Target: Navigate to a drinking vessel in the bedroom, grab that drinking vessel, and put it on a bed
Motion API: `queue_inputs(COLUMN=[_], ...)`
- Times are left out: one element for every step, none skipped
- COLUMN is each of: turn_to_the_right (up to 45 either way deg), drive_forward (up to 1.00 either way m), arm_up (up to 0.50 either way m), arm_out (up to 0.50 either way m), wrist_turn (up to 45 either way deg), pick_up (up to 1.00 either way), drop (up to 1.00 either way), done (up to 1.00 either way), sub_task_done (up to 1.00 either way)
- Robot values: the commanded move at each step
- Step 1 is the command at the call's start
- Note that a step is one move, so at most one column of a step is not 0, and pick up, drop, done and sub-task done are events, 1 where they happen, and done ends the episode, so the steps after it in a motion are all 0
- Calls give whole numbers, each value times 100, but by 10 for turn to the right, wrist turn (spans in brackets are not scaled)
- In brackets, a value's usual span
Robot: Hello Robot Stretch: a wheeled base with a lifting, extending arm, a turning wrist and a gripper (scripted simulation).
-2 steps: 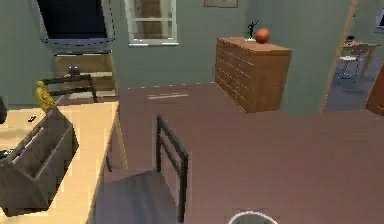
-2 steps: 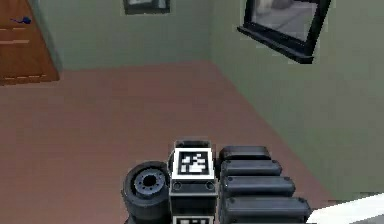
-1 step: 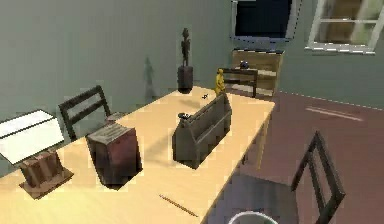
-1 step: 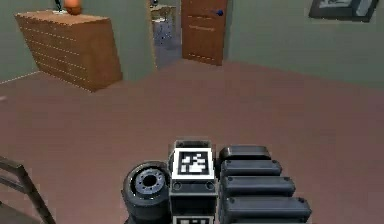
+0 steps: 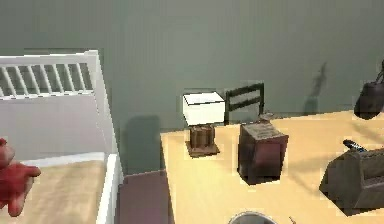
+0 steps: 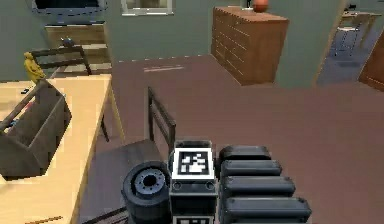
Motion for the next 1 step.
queue_inputs(turn_to_the_right=[-450], drive_forward=[0], arm_up=[0], arm_out=[0], wrist_turn=[0], pick_up=[0], drop=[0], done=[0], sub_task_done=[0])
